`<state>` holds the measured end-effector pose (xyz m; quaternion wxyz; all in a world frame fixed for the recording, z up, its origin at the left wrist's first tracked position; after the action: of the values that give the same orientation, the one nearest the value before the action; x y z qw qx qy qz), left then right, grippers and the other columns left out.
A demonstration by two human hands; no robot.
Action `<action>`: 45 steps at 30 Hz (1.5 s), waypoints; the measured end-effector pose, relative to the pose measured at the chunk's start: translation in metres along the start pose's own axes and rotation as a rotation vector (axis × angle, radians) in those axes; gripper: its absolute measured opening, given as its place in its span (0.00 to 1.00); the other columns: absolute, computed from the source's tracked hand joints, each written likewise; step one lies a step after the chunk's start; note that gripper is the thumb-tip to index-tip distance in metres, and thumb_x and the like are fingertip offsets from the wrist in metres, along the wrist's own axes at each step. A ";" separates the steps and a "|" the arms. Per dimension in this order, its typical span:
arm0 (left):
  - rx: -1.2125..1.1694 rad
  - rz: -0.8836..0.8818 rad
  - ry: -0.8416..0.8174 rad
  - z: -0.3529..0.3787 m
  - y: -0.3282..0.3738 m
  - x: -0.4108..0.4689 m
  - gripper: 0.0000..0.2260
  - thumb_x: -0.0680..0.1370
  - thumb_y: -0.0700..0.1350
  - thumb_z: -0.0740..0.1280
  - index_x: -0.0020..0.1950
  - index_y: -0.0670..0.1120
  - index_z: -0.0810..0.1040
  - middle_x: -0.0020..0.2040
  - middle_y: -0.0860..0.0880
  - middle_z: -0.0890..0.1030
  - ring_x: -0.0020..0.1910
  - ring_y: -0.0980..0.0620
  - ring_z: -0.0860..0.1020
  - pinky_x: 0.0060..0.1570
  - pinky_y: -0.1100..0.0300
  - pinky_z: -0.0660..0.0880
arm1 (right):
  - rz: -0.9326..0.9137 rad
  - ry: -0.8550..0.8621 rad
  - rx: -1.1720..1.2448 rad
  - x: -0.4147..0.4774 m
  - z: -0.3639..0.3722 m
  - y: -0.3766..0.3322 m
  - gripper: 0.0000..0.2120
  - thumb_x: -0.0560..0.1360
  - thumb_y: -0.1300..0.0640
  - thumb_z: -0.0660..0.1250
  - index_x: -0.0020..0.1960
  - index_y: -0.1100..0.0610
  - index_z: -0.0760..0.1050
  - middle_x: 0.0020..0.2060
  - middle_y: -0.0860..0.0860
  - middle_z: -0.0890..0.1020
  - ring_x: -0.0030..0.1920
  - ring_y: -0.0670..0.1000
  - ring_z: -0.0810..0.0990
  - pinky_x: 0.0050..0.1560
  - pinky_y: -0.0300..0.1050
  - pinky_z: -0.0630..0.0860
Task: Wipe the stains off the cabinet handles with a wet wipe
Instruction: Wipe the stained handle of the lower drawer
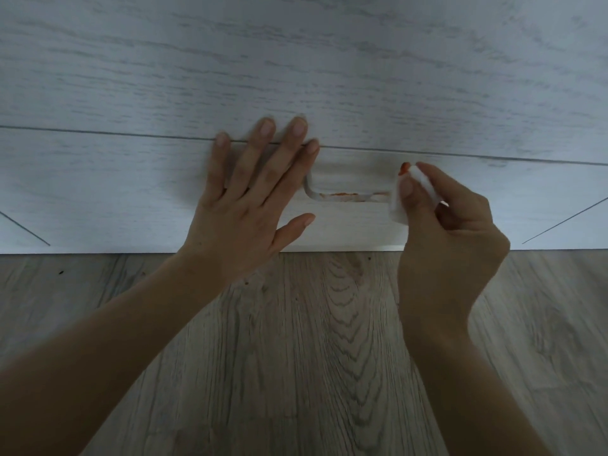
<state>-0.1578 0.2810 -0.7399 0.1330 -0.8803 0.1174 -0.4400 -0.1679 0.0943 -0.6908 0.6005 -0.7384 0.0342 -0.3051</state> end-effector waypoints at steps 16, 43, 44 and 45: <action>-0.004 0.001 0.001 -0.002 -0.002 0.001 0.31 0.81 0.61 0.53 0.78 0.45 0.50 0.76 0.46 0.54 0.74 0.44 0.49 0.72 0.43 0.44 | -0.369 -0.164 -0.276 -0.014 0.019 -0.006 0.07 0.73 0.64 0.69 0.50 0.63 0.81 0.39 0.48 0.72 0.37 0.39 0.70 0.42 0.21 0.66; 0.013 0.020 0.000 -0.004 -0.006 0.000 0.31 0.81 0.60 0.53 0.78 0.45 0.51 0.76 0.46 0.54 0.75 0.45 0.49 0.73 0.46 0.41 | 0.096 0.042 0.095 -0.010 0.004 0.018 0.07 0.72 0.58 0.72 0.49 0.50 0.81 0.42 0.47 0.81 0.44 0.41 0.81 0.44 0.30 0.74; 0.005 0.018 0.001 -0.004 -0.006 0.000 0.31 0.81 0.60 0.53 0.78 0.45 0.51 0.76 0.46 0.54 0.74 0.45 0.49 0.73 0.46 0.41 | 0.088 0.017 0.086 -0.012 0.006 0.018 0.08 0.72 0.59 0.71 0.50 0.51 0.80 0.41 0.45 0.80 0.43 0.40 0.80 0.44 0.29 0.74; 0.003 0.017 0.001 -0.004 -0.005 0.000 0.31 0.81 0.60 0.53 0.78 0.45 0.50 0.76 0.46 0.54 0.74 0.45 0.49 0.73 0.45 0.41 | 0.063 -0.020 0.065 -0.013 0.009 0.015 0.09 0.71 0.59 0.72 0.50 0.51 0.80 0.40 0.44 0.79 0.42 0.39 0.79 0.44 0.28 0.73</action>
<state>-0.1606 0.2853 -0.7360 0.1378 -0.8789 0.1241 -0.4396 -0.1690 0.1031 -0.7108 0.6338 -0.7200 0.0416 -0.2795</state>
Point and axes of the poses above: each hand's wrist, its own x-axis towards the middle knuckle, its own z-axis out of the palm, y = z × x, the point moved 4 cm from there along x, towards the middle knuckle
